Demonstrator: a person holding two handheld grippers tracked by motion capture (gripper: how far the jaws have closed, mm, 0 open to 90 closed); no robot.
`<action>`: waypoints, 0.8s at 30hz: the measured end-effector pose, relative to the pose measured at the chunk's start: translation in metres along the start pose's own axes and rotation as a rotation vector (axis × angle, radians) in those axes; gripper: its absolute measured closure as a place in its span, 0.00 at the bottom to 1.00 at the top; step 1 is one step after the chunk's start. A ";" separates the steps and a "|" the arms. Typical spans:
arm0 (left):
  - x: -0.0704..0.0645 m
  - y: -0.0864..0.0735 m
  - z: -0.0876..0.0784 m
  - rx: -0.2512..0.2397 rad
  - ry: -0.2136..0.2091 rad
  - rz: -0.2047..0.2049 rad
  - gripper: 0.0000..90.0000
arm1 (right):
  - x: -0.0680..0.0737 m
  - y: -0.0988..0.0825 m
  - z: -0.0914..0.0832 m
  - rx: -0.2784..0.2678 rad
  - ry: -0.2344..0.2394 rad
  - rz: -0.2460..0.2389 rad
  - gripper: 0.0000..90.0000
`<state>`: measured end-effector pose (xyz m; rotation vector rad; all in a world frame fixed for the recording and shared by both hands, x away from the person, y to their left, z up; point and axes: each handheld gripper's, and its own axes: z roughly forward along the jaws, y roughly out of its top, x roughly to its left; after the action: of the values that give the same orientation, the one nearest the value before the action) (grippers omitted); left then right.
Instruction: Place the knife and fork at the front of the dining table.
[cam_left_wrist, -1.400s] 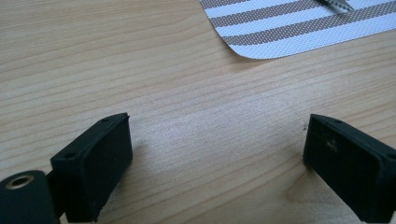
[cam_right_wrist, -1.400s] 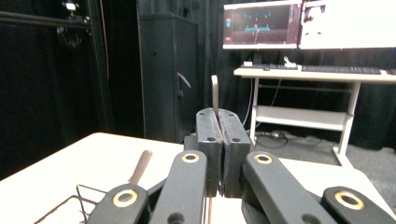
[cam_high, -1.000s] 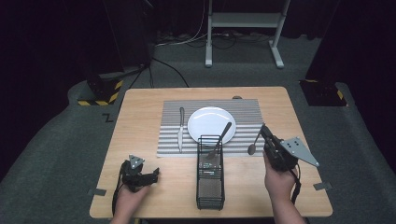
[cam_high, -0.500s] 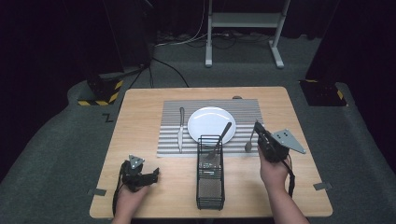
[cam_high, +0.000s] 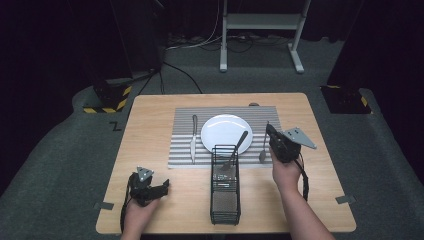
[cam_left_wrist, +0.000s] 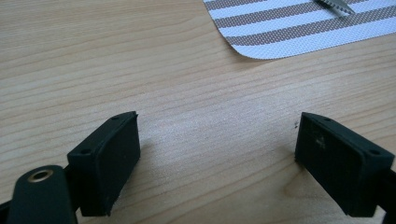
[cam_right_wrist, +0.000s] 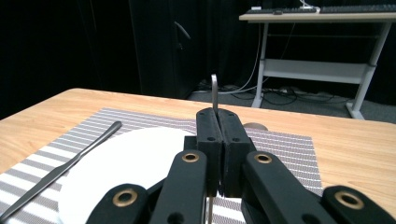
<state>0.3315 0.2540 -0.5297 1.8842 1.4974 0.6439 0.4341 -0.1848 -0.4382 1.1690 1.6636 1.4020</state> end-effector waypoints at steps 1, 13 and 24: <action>0.000 0.000 0.000 0.000 0.000 0.000 0.16 | 0.000 0.001 0.007 0.008 -0.001 0.000 0.99; 0.000 0.000 0.000 -0.002 0.000 -0.004 0.16 | -0.005 0.003 0.052 0.081 -0.027 0.031 0.99; 0.000 0.000 0.000 0.000 0.006 -0.002 0.16 | -0.017 -0.003 0.081 0.138 -0.041 0.094 0.99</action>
<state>0.3314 0.2539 -0.5297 1.8818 1.5026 0.6490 0.5123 -0.1693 -0.4590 1.3597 1.7190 1.3277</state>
